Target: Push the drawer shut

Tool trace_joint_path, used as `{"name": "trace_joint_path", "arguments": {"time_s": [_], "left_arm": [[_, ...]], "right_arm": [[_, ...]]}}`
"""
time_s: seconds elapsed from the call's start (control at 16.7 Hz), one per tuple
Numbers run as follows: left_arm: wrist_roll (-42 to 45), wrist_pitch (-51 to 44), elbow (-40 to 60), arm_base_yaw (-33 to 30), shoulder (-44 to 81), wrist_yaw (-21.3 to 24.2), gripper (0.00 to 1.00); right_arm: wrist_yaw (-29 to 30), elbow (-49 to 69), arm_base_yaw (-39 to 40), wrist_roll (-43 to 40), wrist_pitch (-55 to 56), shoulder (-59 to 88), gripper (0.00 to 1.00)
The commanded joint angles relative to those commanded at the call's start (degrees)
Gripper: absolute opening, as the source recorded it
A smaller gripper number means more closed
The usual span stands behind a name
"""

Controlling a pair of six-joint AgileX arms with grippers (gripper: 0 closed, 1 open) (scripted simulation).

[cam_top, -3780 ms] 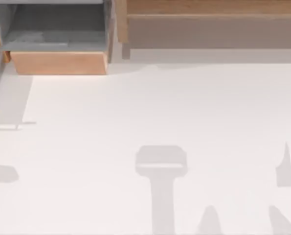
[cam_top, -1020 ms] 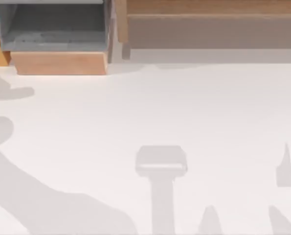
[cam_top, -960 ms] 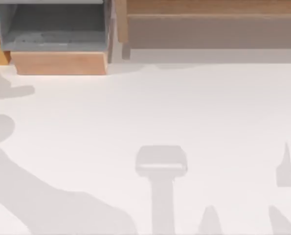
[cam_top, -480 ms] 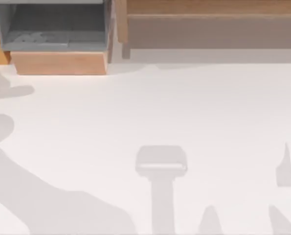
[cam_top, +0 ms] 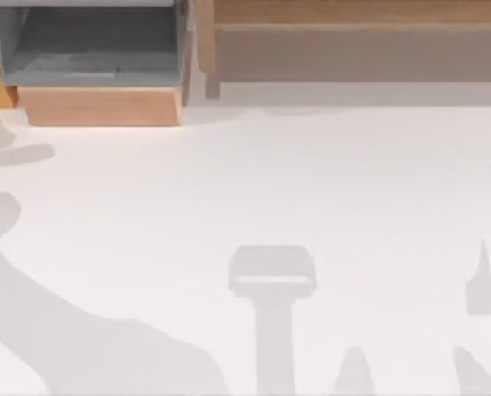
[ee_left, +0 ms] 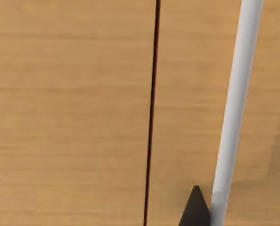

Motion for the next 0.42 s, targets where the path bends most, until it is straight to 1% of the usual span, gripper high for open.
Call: {"name": "trace_joint_path", "arguments": {"time_s": [0.06,0.12,0.42], "left_arm": [[0.00,0.00,0.00,0.00,0.00,0.00,0.98],[0.00,0.00,0.00,0.00,0.00,0.00,1.00],[0.00,0.00,0.00,0.00,0.00,0.00,1.00]], "right_arm": [[0.00,0.00,0.00,0.00,0.00,0.00,1.00],[0.00,0.00,0.00,0.00,0.00,0.00,1.00],[0.00,0.00,0.00,0.00,0.00,0.00,1.00]]}}
